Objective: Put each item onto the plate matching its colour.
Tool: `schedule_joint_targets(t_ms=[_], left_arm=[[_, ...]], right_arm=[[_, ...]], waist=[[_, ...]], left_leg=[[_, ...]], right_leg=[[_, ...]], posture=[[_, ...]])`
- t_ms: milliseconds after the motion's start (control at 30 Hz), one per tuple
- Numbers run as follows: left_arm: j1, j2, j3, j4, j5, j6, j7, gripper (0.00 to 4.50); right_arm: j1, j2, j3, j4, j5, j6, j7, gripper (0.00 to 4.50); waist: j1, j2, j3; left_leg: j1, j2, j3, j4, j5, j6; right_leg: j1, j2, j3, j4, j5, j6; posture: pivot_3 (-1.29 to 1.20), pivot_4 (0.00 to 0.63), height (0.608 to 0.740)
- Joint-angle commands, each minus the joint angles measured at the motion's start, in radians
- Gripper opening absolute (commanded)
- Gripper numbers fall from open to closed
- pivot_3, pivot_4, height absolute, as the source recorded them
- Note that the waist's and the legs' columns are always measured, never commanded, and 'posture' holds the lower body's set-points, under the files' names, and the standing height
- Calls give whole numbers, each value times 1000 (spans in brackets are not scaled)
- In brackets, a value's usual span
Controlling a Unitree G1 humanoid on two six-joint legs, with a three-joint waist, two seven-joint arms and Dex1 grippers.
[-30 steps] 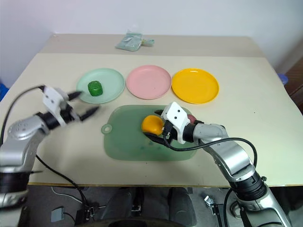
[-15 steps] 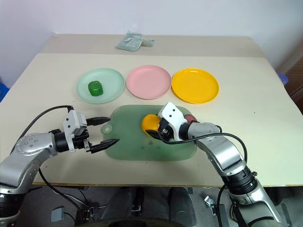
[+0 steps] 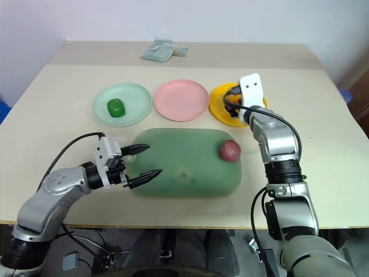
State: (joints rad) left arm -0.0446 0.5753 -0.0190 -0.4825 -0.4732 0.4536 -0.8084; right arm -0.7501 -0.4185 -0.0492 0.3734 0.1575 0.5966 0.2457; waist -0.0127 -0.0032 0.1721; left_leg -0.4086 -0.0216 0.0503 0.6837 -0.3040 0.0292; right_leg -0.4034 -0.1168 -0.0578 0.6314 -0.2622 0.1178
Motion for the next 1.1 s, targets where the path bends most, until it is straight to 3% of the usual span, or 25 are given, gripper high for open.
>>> schedule_joint_targets(t_ms=[33,100,333,433,567,700,1000,1100], left_arm=[[-3,-10,-11,-54,-17,8,18,4500],[-5,-13,-15,-58,-16,12,24,4500],[-12,-12,-17,-62,-18,22,28,4500],[-16,-6,-21,-52,-24,23,13,4500],[-38,-3,-31,-31,-24,16,-3,4500],[-62,-3,-40,-10,-21,13,-18,4500],[-63,-2,-36,-13,-25,18,-25,4500],[-54,-6,-19,-24,-38,23,-14,4500]], right_arm=[[-74,-10,-14,86,-14,-72,35,3493],[-81,-15,-10,97,-24,-106,57,4420],[23,-84,-24,-145,38,-267,293,4466],[188,-212,-52,-412,218,-196,579,4466],[392,-368,-16,-588,273,-139,752,4466],[470,-392,8,-586,215,-150,728,4466],[498,-358,33,-500,178,-180,719,4466],[485,-342,38,-495,166,-189,706,3677]], waist=[[-10,1,0],[-10,1,0],[3,1,0],[19,1,0],[24,1,0],[19,1,0],[26,1,0],[25,1,0]], left_leg=[[1,1,1,0,0,0],[1,2,1,0,0,-1],[0,1,0,1,0,-1],[0,1,-1,1,0,0],[0,1,0,2,-1,1],[4,1,-1,2,-1,2],[4,1,-1,2,-1,1],[4,1,-1,2,-1,1]], right_leg=[[0,0,0,0,0,0],[0,2,1,0,0,0],[0,1,1,0,0,0],[1,1,1,-1,0,0],[1,-1,1,-2,0,0],[5,-1,1,-2,0,0],[5,-1,1,-3,0,0],[5,-1,1,-3,0,0]], posture=[[0,150,740],[0,150,740],[0,150,740],[0,150,740],[0,150,740],[0,150,740],[0,150,740],[0,150,740]])
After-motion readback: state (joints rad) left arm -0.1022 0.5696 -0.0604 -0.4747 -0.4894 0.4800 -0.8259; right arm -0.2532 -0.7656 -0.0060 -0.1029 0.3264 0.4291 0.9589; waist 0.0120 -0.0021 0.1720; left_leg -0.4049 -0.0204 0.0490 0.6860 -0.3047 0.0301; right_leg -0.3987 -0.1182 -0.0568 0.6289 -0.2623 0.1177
